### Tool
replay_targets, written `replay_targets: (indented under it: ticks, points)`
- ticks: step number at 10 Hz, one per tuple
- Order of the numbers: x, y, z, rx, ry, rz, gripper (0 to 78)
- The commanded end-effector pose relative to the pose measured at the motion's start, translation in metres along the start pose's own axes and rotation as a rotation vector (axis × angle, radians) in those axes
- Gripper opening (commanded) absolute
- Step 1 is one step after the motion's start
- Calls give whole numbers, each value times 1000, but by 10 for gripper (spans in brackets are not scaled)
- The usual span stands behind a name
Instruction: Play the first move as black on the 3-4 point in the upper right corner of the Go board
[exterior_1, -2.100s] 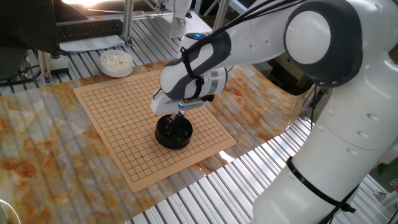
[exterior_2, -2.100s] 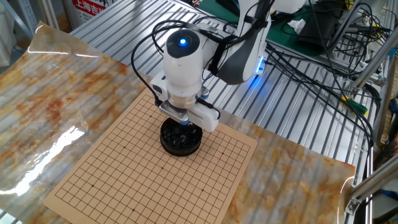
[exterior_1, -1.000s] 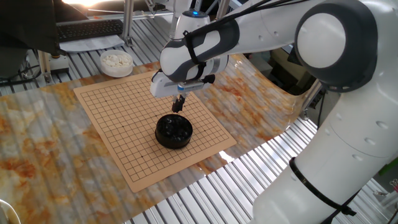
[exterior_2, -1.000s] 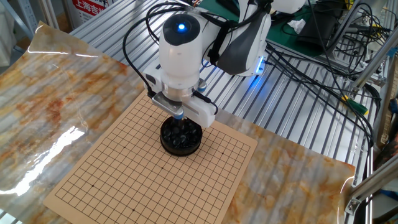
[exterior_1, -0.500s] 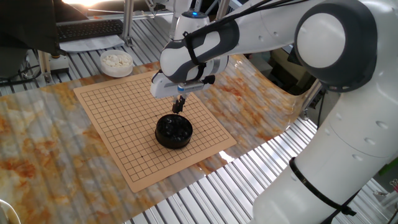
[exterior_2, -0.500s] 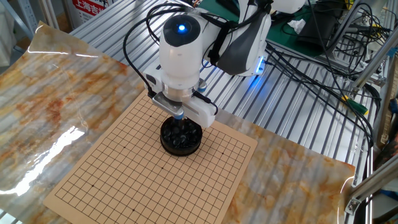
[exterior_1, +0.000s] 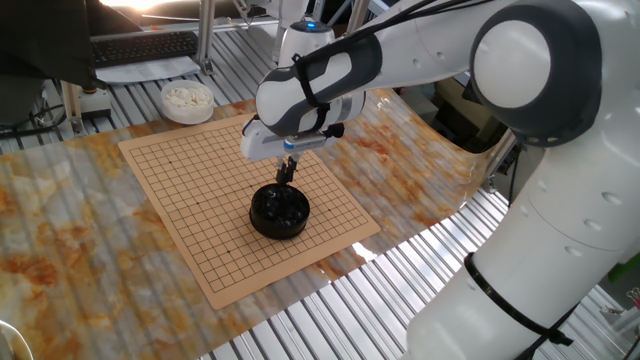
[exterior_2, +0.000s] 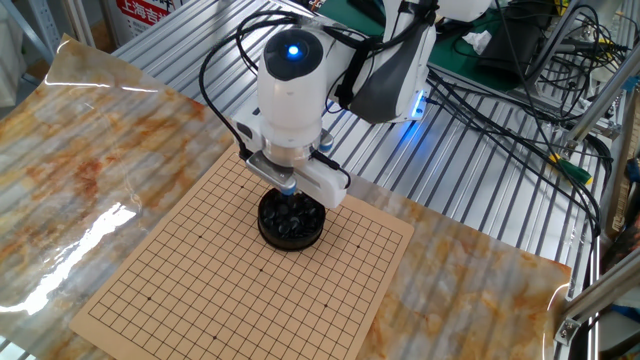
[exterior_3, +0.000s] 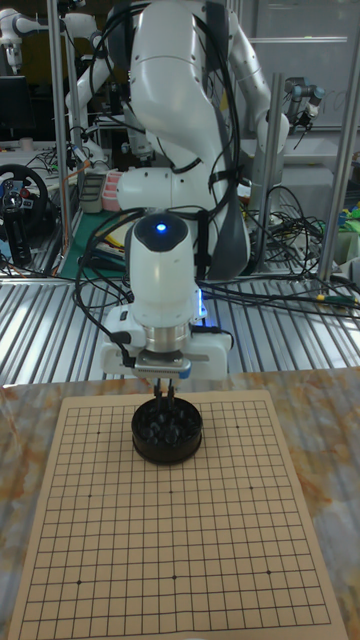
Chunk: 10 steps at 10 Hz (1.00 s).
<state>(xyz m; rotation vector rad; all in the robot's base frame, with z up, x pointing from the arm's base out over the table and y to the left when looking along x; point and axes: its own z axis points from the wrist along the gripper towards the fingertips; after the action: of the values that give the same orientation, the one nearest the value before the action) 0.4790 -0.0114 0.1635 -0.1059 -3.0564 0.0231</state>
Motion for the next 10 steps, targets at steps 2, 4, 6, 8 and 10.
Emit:
replay_targets:
  ticks: [2, 4, 6, 8, 10]
  points:
    - [-3, 1, 1, 1, -8, -7, 14]
    - [-3, 1, 1, -2, -12, -7, 14]
    - [-2, 1, 2, 0, -11, -11, 14]
    - [-1, 1, 4, 3, -9, -13, 14]
    - [2, 2, 9, 0, -14, -13, 14]
